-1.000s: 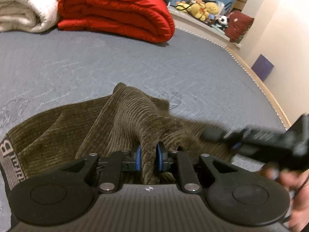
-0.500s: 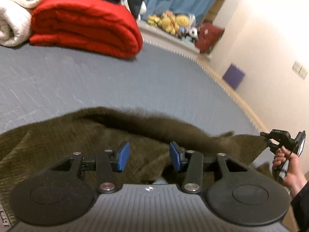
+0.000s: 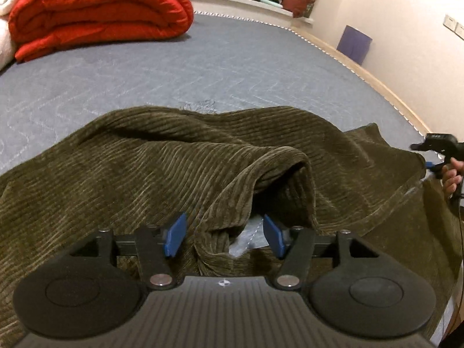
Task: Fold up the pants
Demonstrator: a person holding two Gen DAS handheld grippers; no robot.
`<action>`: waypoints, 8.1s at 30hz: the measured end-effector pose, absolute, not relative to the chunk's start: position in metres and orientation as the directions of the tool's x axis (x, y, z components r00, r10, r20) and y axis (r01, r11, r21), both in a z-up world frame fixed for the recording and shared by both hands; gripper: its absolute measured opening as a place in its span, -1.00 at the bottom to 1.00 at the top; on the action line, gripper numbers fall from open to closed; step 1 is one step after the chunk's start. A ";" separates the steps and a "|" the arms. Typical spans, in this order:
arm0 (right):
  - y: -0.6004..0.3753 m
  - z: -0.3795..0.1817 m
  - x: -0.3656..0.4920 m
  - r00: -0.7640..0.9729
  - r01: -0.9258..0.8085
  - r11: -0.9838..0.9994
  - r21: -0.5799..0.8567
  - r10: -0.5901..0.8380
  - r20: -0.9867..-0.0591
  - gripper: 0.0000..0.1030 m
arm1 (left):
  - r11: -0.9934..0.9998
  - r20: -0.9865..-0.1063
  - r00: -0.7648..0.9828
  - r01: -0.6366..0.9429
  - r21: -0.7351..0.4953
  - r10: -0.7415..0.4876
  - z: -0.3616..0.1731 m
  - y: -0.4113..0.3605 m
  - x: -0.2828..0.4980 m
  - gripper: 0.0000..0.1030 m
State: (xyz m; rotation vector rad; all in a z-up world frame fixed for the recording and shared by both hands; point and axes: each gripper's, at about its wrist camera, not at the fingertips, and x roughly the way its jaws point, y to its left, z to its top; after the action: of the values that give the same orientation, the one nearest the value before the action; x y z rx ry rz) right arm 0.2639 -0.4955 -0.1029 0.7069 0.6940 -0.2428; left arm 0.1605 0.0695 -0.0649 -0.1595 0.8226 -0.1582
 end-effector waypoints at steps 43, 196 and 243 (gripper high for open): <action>-0.500 -0.116 0.337 0.635 0.454 0.860 0.235 -0.127 -0.762 0.11 | 0.972 -0.796 0.585 0.235 -0.016 -0.154 -0.078 0.042 0.163 -0.37; -0.397 -0.007 0.131 0.798 0.116 0.812 0.571 0.267 -0.541 -0.38 | 0.884 -0.812 0.582 0.399 0.244 -0.039 -0.070 0.124 -0.061 -0.80; -0.393 -0.072 0.012 0.518 0.097 0.869 0.486 0.373 -0.770 -0.78 | 0.788 -0.846 0.519 0.568 0.238 -0.118 -0.070 0.129 -0.115 -0.71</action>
State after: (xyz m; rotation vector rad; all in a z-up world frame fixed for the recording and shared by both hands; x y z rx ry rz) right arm 0.0117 -0.3929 -0.0717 0.5136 1.0248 0.1742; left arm -0.1152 0.1294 -0.0698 0.5351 0.9426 -0.4356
